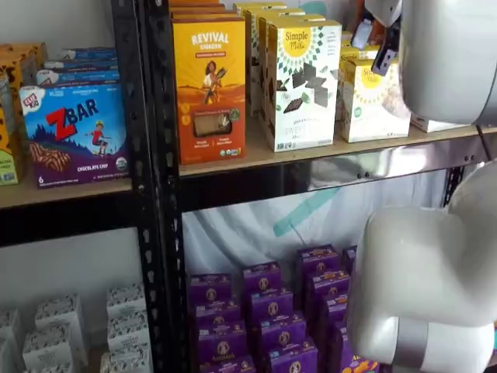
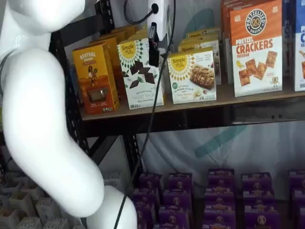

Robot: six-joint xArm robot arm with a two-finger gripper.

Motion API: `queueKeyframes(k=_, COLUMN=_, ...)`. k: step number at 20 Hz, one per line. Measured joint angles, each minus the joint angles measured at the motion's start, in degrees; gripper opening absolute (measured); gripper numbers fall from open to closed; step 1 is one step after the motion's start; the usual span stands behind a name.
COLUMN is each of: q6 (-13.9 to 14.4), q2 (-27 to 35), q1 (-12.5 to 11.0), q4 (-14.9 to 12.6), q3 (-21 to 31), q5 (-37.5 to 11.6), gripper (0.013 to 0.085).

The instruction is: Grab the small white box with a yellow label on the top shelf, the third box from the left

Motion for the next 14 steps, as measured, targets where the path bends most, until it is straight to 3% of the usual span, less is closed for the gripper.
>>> queueKeyframes(k=6, q6=-0.4, q2=3.3, q1=0.1, q4=0.0, q3=-2.1, q5=-2.0, gripper=0.0850)
queueKeyframes(k=14, q6=-0.4, q2=7.7, q1=1.7, q4=-2.0, q3=-4.3, q5=-5.3, gripper=0.0850)
